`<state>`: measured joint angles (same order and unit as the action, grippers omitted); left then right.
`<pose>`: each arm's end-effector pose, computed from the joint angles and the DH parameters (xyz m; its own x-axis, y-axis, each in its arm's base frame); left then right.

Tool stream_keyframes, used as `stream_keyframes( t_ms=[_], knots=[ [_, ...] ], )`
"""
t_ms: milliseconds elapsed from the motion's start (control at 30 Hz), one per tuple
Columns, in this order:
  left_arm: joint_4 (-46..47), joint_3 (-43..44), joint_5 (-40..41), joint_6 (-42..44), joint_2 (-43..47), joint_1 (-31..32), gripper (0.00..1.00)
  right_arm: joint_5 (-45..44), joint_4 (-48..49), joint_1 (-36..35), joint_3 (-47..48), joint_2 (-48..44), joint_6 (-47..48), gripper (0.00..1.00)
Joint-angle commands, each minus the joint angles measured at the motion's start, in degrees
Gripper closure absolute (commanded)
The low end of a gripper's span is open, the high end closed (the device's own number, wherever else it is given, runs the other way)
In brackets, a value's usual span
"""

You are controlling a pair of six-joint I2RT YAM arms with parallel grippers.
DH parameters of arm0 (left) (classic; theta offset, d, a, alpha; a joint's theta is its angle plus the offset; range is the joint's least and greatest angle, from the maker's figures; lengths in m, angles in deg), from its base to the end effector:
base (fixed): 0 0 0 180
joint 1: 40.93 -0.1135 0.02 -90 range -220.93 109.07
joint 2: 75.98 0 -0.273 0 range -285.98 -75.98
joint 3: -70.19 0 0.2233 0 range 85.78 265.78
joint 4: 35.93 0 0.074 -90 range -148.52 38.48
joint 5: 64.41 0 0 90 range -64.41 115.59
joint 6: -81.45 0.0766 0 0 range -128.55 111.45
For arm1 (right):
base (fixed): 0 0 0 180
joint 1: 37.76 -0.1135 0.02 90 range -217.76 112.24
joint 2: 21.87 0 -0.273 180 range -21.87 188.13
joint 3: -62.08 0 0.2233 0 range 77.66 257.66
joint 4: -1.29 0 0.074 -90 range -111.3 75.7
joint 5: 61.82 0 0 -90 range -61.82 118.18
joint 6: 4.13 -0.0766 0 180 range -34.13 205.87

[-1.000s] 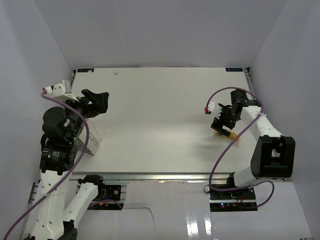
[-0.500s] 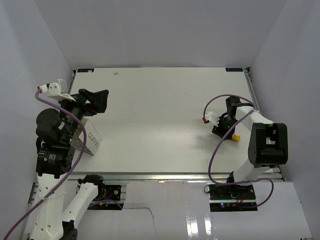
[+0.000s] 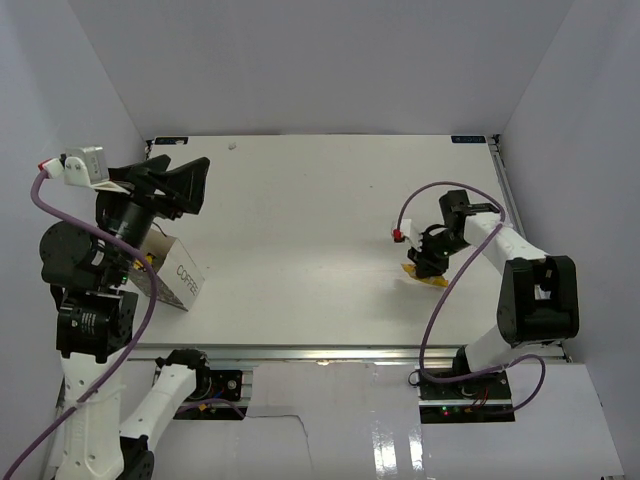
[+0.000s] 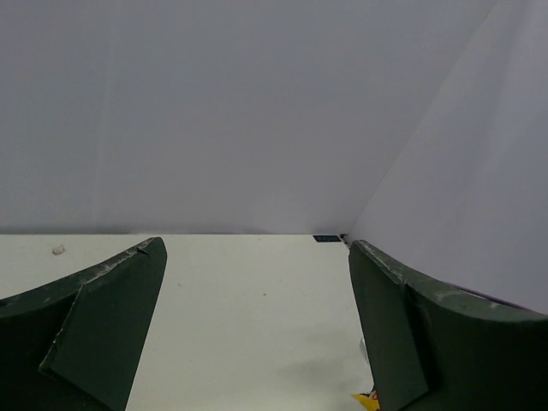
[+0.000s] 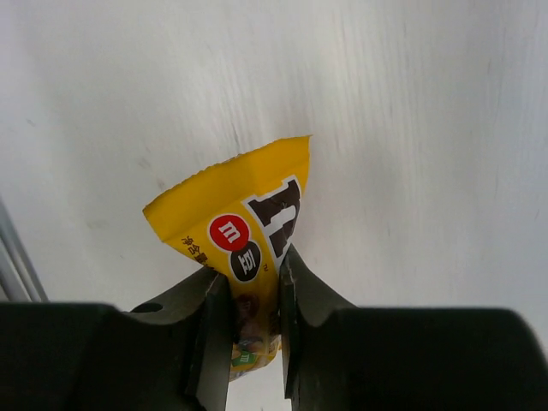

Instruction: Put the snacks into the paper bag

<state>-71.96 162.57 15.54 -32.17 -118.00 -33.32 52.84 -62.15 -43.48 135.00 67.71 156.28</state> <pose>0.1017 -0.0271 0.5052 0.1054 -0.4121 -0.9050 0.3713 0.8606 -0.3486 0.2522 0.0574 0.1810 -0.1761 -0.8781 -0.4449 -0.9778 0.2083 -0.0242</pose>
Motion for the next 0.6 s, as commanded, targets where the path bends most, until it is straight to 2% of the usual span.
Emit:
stream_keyframes(
  t_ms=[0, 167, 367, 400, 433, 533, 567],
  knots=[
    [3.0, 3.4, -2.7, -1.0, -1.5, -0.1, 0.02, 15.6, -4.6, -7.4, 5.2, -4.5, -3.3, 0.80],
    [4.9, 5.8, -4.2, -3.0, -2.1, -0.1, 0.02, 26.7, -0.3, -22.5, 16.9, -1.8, -13.7, 0.86],
    [6.1, 6.3, -4.8, -6.3, -0.8, -0.1, 0.02, 31.0, 9.6, -39.2, 34.5, 9.3, -26.7, 0.88],
    [6.1, 6.2, -4.5, -7.2, 0.1, -0.1, 0.02, 31.1, 13.6, -42.6, 39.6, 10.8, -31.6, 0.88],
    [6.1, 6.2, -4.5, -7.6, 0.6, -0.1, 0.02, 31.1, 13.7, -42.6, 42.0, 12.2, -34.3, 0.88],
    [5.8, 6.3, -3.8, -9.2, 2.2, -0.1, 0.02, 30.9, 24.9, -47.4, 51.3, 17.7, -47.5, 0.89],
    [5.2, 6.3, -3.5, -9.5, 3.2, -0.1, 0.02, 30.9, 32.5, -48.8, 53.3, 20.4, -51.6, 0.89]
  ],
)
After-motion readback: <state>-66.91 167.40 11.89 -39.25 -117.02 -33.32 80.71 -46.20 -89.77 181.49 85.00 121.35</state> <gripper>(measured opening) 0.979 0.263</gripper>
